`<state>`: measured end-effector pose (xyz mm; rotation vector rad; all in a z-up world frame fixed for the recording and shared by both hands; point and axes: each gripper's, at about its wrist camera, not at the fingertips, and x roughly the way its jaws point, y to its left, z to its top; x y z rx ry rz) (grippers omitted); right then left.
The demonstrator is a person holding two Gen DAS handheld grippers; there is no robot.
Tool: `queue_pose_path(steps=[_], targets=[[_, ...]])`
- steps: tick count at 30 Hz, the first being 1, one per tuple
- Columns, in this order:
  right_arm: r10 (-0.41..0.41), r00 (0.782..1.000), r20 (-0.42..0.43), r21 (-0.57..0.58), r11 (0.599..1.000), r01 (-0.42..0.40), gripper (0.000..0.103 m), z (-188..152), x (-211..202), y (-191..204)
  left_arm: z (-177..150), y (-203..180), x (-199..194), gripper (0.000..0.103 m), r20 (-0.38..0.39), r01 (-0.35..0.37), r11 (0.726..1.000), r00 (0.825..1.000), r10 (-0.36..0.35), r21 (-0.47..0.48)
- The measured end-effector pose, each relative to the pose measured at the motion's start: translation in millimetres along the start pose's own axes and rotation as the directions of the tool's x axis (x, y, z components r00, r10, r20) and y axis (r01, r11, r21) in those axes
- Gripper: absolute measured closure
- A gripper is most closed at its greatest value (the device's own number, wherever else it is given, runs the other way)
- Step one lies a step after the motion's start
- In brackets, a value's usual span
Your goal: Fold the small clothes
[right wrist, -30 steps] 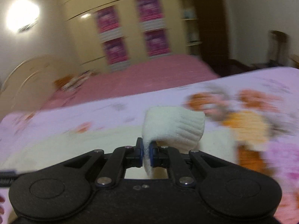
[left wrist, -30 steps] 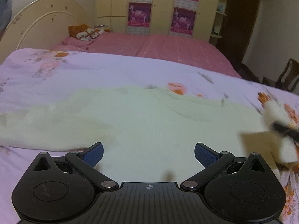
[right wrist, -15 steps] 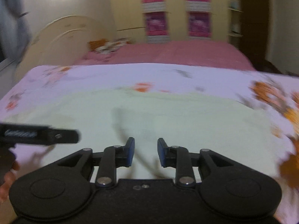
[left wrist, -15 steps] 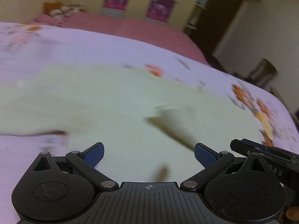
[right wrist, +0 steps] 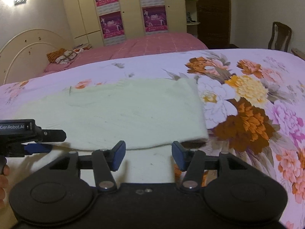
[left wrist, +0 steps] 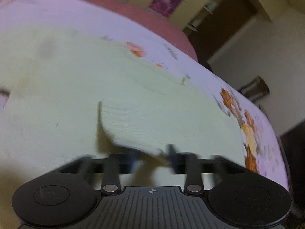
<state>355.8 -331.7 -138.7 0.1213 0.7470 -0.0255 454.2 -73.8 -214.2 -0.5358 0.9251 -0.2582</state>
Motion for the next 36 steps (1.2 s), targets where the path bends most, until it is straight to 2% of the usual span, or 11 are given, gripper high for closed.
queue_pose_path(steps=[2, 5, 9, 14, 19, 21, 26, 27, 29, 34, 36], targets=[[-0.013, 1.0, 0.003, 0.003, 1.0, 0.013, 0.05, -0.4, 2.6, -3.9, 1.0, 7.3, 1.1, 0.091, 0.026, -0.011, 0.999, 1.0, 0.012, -0.039], [-0.04, 0.999, 0.01, 0.011, 0.999, 0.04, 0.05, 1.4, 5.1, -9.7, 2.3, 8.9, 3.5, 0.099, 0.067, -0.026, 0.999, 0.997, 0.028, -0.032], [-0.089, 0.996, 0.011, 0.021, 0.996, 0.089, 0.041, 2.1, 10.9, -17.9, 7.7, 8.7, -1.7, 0.099, 0.124, -0.041, 0.999, 0.991, 0.043, -0.016], [-0.113, 0.994, -0.003, 0.033, 0.993, 0.113, 0.041, 1.5, 18.3, -25.8, 40.3, 14.7, -22.3, 0.099, 0.236, -0.038, 0.999, 0.971, 0.041, -0.019], [-0.095, 0.995, -0.022, 0.007, 0.995, 0.096, 0.042, 1.2, 29.1, -17.5, 65.9, 29.6, -37.3, 0.099, 0.314, -0.082, 0.996, 0.946, 0.084, -0.017], [-0.089, 0.996, -0.021, -0.008, 0.996, 0.089, 0.045, 3.3, 35.0, -12.5, 68.9, 42.5, -41.7, 0.099, 0.324, -0.108, 0.994, 0.939, 0.113, -0.033], [-0.074, 0.997, -0.029, 0.016, 0.997, 0.075, 0.065, 11.4, 52.9, -9.7, 67.0, 65.6, -28.5, 0.099, 0.284, -0.17, 0.985, 0.943, 0.175, -0.04], [-0.071, 0.997, -0.031, 0.025, 0.997, 0.072, 0.079, 12.7, 56.7, -10.0, 66.2, 68.5, -25.0, 0.099, 0.281, -0.188, 0.982, 0.941, 0.19, -0.032], [-0.075, 0.997, -0.033, 0.042, 0.996, 0.077, 0.087, 13.7, 59.4, -11.9, 63.3, 76.3, -17.2, 0.099, 0.259, -0.222, 0.974, 0.94, 0.223, -0.031], [-0.104, 0.994, -0.03, 0.073, 0.992, 0.106, 0.09, 6.3, 53.6, -17.1, 52.0, 71.0, -22.7, 0.098, 0.266, -0.281, 0.958, 0.929, 0.256, 0.06], [-0.092, 0.994, -0.05, 0.068, 0.993, 0.096, 0.09, 5.7, 50.9, -18.3, 49.4, 73.3, -36.1, 0.083, 0.271, -0.299, 0.953, 0.923, 0.273, 0.056]])
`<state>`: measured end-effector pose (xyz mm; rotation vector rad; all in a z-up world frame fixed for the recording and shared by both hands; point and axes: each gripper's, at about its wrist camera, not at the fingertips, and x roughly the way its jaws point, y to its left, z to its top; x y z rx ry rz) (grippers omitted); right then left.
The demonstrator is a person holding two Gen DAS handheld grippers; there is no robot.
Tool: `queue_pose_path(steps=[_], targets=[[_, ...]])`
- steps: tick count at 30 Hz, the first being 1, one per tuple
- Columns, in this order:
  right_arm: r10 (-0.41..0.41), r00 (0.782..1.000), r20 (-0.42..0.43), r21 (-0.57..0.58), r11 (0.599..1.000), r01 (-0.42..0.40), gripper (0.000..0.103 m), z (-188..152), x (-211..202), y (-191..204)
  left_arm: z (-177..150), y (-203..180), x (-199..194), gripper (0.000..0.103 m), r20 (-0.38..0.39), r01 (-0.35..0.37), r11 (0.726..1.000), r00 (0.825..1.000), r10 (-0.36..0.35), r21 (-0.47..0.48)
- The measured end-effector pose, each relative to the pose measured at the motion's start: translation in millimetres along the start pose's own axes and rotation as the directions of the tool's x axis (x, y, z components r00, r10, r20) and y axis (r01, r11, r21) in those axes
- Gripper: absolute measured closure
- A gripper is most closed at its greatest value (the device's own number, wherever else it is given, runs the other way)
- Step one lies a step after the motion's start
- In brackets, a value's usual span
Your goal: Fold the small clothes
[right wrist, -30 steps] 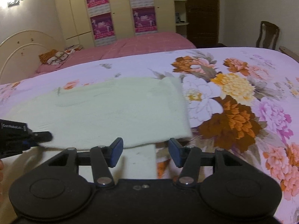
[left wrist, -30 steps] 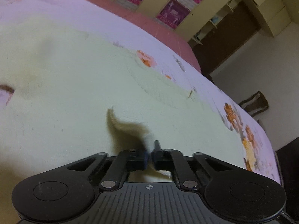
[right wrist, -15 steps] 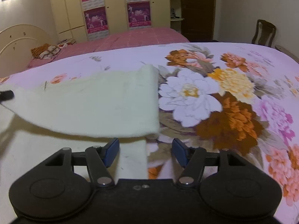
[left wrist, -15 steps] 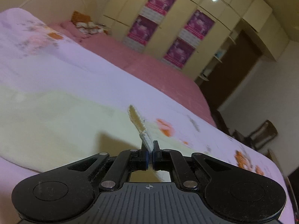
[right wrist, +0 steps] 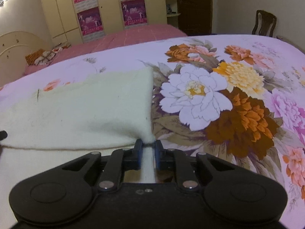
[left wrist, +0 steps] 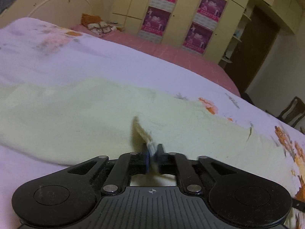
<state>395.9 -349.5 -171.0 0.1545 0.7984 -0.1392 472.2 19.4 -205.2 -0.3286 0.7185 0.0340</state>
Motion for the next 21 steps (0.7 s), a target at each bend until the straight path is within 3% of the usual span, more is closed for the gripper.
queue_pose_path(steps=[1, 2, 4, 10, 14, 17, 21], targets=[[0.007, 1.0, -0.009, 0.009, 1.0, -0.007, 0.089, 0.5, -4.1, -3.3, 0.0, 3.7, -7.9, 0.066, 0.009, -0.012, 1.0, 1.0, 0.013, -0.003], [0.006, 1.0, -0.006, 0.022, 1.0, -0.006, 0.085, 1.2, -9.6, -6.8, -0.3, 6.8, -17.4, 0.059, 0.033, -0.023, 1.0, 0.999, 0.023, -0.009], [0.007, 1.0, 0.025, 0.039, 0.999, -0.008, 0.074, 5.0, -20.4, -12.6, -1.2, 6.9, -33.2, 0.059, 0.078, -0.021, 1.0, 0.997, 0.02, 0.004], [0.025, 0.998, 0.065, 0.059, 0.998, -0.029, 0.073, 34.4, -1.9, -10.5, 7.4, -27.9, -17.4, 0.059, 0.056, 0.072, 0.995, 0.996, -0.076, 0.072], [0.022, 0.999, 0.049, -0.004, 1.0, -0.022, 0.075, 38.8, 21.4, 9.1, 4.3, -28.9, 16.9, 0.059, -0.019, 0.027, 0.998, 0.999, -0.026, 0.056], [-0.024, 1.0, 0.009, -0.055, 0.998, 0.024, 0.074, 33.9, 36.5, 12.0, 1.5, -32.0, 13.0, 0.059, -0.01, 0.021, 0.993, 1.0, -0.02, 0.119], [-0.052, 0.999, 0.001, -0.015, 0.999, 0.052, 0.071, 38.6, 28.8, 6.5, 7.2, -28.5, -6.9, 0.057, -0.032, 0.036, 0.997, 0.999, -0.034, 0.07]])
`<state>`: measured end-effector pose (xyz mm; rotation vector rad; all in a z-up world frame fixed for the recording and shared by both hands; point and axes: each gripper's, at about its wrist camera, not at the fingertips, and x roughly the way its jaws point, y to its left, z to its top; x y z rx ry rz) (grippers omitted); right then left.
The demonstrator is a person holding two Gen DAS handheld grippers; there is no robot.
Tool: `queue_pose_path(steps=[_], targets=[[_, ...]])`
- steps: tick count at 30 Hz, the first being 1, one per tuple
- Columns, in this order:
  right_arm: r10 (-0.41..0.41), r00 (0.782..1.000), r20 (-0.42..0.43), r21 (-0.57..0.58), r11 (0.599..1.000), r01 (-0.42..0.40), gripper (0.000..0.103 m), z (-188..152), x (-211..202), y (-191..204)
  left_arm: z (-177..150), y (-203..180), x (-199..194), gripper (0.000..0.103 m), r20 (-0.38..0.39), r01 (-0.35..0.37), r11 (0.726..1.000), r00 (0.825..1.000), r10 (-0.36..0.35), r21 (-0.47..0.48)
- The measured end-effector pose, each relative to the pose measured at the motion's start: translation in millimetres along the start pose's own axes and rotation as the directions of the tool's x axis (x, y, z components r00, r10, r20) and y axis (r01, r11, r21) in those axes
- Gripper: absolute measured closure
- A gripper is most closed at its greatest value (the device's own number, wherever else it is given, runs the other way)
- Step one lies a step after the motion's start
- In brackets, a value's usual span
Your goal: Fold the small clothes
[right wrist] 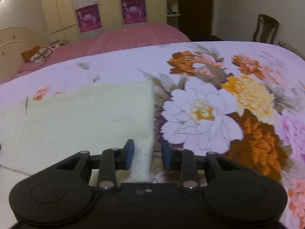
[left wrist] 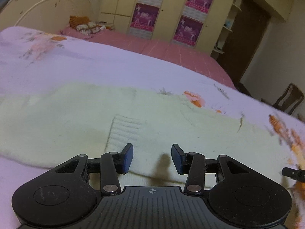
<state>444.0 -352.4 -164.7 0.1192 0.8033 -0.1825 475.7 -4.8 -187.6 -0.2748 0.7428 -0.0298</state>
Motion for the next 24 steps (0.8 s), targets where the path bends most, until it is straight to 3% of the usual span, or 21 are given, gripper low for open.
queue_pose_path(steps=[2, 3, 9, 15, 19, 24], targets=[[0.031, 0.999, 0.025, 0.015, 0.999, -0.031, 0.071, -0.3, -15.1, 2.8, -1.7, 8.5, -7.4, 0.033, -0.009, -0.02, 1.0, 1.0, 0.02, -0.015], [0.051, 0.998, 0.034, 0.007, 0.999, -0.051, 0.071, -0.8, -22.1, 7.4, -3.2, 15.2, -10.8, 0.029, -0.005, -0.042, 0.999, 0.999, 0.041, -0.028], [0.17, 0.985, 0.038, -0.053, 0.984, -0.168, 0.066, -9.2, -52.5, 51.5, -13.9, 71.4, -40.4, 0.029, -0.003, -0.111, 0.985, 0.994, 0.111, -0.132], [0.256, 0.967, 0.003, -0.123, 0.96, -0.253, 0.057, -25.3, -69.5, 101.7, -24.8, 138.1, -73.1, 0.029, 0.009, -0.195, 0.944, 0.979, 0.204, -0.266], [0.295, 0.955, -0.016, -0.16, 0.943, -0.293, 0.054, -34.6, -77.6, 127.8, -30.9, 184.5, -84.6, 0.032, 0.011, -0.239, 0.897, 0.965, 0.262, -0.372], [0.328, 0.944, -0.043, -0.211, 0.92, -0.329, 0.053, -43.3, -80.2, 159.0, -33.6, 245.5, -83.7, 0.033, 0.018, -0.257, 0.812, 0.95, 0.312, -0.525]])
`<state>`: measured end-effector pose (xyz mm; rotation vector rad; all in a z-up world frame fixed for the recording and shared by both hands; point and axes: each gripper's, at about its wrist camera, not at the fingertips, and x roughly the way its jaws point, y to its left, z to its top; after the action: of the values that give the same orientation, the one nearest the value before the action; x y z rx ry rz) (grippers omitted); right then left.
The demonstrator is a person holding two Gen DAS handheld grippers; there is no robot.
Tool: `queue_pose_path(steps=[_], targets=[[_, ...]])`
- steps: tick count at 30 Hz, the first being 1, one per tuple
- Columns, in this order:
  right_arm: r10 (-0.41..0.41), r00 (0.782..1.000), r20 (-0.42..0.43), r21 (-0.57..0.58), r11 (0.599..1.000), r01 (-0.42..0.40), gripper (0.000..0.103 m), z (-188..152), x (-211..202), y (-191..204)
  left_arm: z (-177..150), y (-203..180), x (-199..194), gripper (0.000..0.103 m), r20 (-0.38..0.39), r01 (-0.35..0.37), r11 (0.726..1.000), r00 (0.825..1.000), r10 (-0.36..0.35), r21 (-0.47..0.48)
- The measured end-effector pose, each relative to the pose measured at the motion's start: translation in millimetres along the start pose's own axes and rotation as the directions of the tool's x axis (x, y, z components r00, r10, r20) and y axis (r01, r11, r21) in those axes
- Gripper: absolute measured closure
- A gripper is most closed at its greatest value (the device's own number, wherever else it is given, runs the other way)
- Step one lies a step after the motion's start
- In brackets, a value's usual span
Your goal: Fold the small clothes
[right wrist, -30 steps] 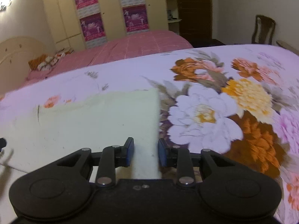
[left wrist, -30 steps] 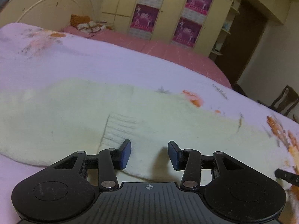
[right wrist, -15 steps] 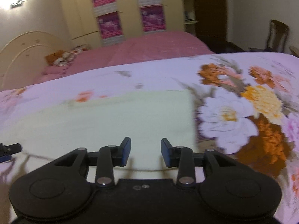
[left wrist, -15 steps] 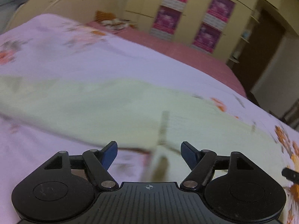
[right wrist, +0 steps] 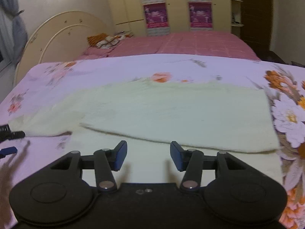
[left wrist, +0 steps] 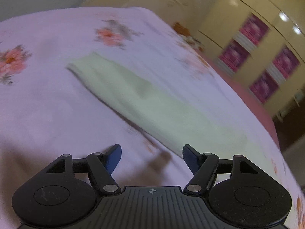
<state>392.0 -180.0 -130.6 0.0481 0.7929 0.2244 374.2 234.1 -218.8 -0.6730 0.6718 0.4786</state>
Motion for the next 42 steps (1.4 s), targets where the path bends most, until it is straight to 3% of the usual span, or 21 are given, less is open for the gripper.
queue_pose_path(steps=[3, 6, 9, 11, 14, 18, 22, 25, 30, 33, 35, 37, 40, 42], targets=[[0.013, 1.0, -0.012, -0.012, 1.0, -0.013, 0.053, -0.6, 6.2, 10.5, 16.6, 25.2, 16.2, 0.039, 0.035, 0.015, 0.996, 0.999, -0.012, -0.087], [0.017, 1.0, -0.019, -0.018, 1.0, -0.017, 0.053, -0.3, 12.5, 20.7, 32.9, 34.2, 35.5, 0.043, 0.076, 0.033, 0.994, 0.997, -0.025, -0.108], [0.012, 1.0, -0.023, -0.026, 1.0, -0.013, 0.053, 0.3, 18.1, 28.4, 45.0, 38.5, 50.8, 0.058, 0.111, 0.043, 0.989, 0.993, -0.028, -0.142], [0.001, 1.0, -0.021, -0.033, 0.999, -0.002, 0.053, 1.1, 21.6, 32.1, 54.3, 43.8, 65.6, 0.096, 0.109, 0.033, 0.983, 0.994, -0.014, -0.181], [-0.017, 1.0, -0.019, -0.037, 0.999, 0.016, 0.053, 2.0, 26.0, 34.6, 57.9, 50.1, 69.0, 0.097, 0.12, 0.046, 0.973, 0.993, -0.019, -0.226], [-0.03, 0.999, -0.023, -0.034, 0.999, 0.029, 0.053, 3.6, 31.3, 34.6, 60.5, 26.2, 54.4, 0.098, 0.194, 0.091, 0.988, 0.979, -0.066, -0.124], [-0.032, 0.999, -0.014, -0.028, 0.999, 0.031, 0.053, 4.9, 31.7, 32.5, 58.5, -28.9, 31.0, 0.098, 0.22, 0.188, 0.979, 0.955, -0.2, 0.074], [-0.032, 0.999, -0.011, -0.005, 0.999, 0.032, 0.053, 5.0, 30.5, 25.0, 46.0, -84.7, 20.4, 0.098, 0.187, 0.288, 0.934, 0.926, -0.328, 0.211], [-0.045, 0.999, 0.006, 0.034, 0.998, 0.045, 0.053, 2.9, 19.8, 4.3, -7.1, -191.3, 21.2, 0.098, -0.005, 0.468, 0.794, 0.863, -0.506, 0.388], [-0.067, 0.998, 0.018, 0.065, 0.996, 0.066, 0.053, 0.3, 10.8, -14.6, -55.7, -247.9, 29.0, 0.098, -0.155, 0.551, 0.696, 0.822, -0.549, 0.46], [-0.092, 0.996, 0.021, 0.091, 0.992, 0.09, 0.053, -3.4, 4.4, -30.5, -88.8, -278.7, 36.8, 0.097, -0.25, 0.583, 0.652, 0.807, -0.535, 0.485], [-0.112, 0.994, 0.017, 0.112, 0.988, 0.109, 0.053, -6.9, 0.3, -44.2, -114.5, -301.0, 44.6, 0.097, -0.339, 0.595, 0.624, 0.803, -0.49, 0.507], [-0.135, 0.991, 0.007, 0.139, 0.981, 0.132, 0.053, -14.1, -6.4, -66.1, -129.2, -315.8, 44.1, 0.096, -0.393, 0.604, 0.613, 0.797, -0.459, 0.51], [-0.131, 0.991, 0.005, 0.155, 0.98, 0.129, 0.048, -18.1, -9.3, -75.1, -128.3, -318.4, 36.2, 0.074, -0.408, 0.616, 0.608, 0.788, -0.461, 0.502]])
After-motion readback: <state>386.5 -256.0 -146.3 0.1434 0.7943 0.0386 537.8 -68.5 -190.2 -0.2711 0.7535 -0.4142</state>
